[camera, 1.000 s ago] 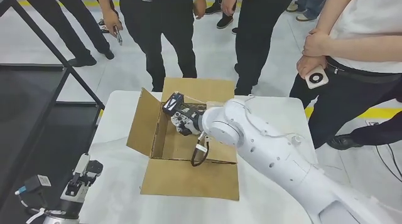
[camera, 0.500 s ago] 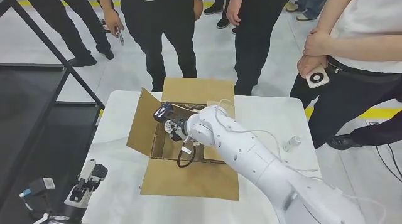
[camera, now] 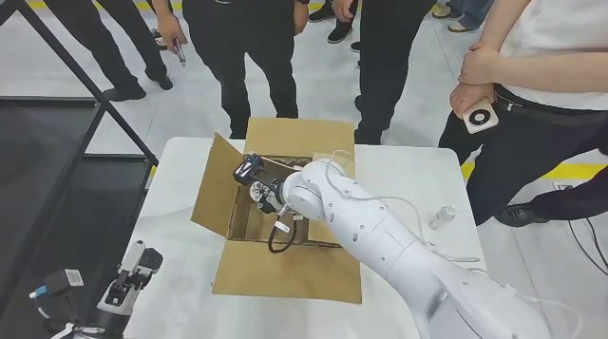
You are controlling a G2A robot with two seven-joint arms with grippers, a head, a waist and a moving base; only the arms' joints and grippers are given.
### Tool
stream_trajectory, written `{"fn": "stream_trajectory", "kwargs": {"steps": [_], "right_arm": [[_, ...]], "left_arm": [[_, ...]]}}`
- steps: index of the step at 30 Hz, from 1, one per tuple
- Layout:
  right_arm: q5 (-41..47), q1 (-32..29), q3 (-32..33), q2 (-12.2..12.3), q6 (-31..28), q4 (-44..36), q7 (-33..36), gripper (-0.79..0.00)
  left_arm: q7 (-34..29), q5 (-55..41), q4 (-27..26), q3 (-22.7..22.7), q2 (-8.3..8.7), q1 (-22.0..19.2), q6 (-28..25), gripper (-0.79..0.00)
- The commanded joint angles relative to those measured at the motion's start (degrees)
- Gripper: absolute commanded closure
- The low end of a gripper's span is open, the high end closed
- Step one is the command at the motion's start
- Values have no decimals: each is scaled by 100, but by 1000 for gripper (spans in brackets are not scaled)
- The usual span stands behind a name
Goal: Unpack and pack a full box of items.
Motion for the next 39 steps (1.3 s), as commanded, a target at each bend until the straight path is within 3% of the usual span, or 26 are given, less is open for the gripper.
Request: {"fn": "stream_trajectory", "kwargs": {"steps": [1, 9, 21, 35, 39], "right_arm": [[7, -24, 7, 1, 10, 4, -26, 0], [-33, -170, 94, -84, -383, 582, -248, 0], [-148, -129, 69, -500, -644, 1497, -478, 0], [-608, 52, 85, -640, -1045, 1482, -1122, 0], [-792, 31, 107, -581, -1088, 1253, -1247, -292]], "left_arm": [[0, 0, 0, 0, 0, 0, 0, -785], [59, 47, 13, 14, -10, -28, 98, -785], [91, 75, 16, 14, -16, -22, 110, -785], [91, 75, 16, 14, -16, -22, 110, -785], [91, 75, 16, 14, -16, -22, 110, -785]]}}
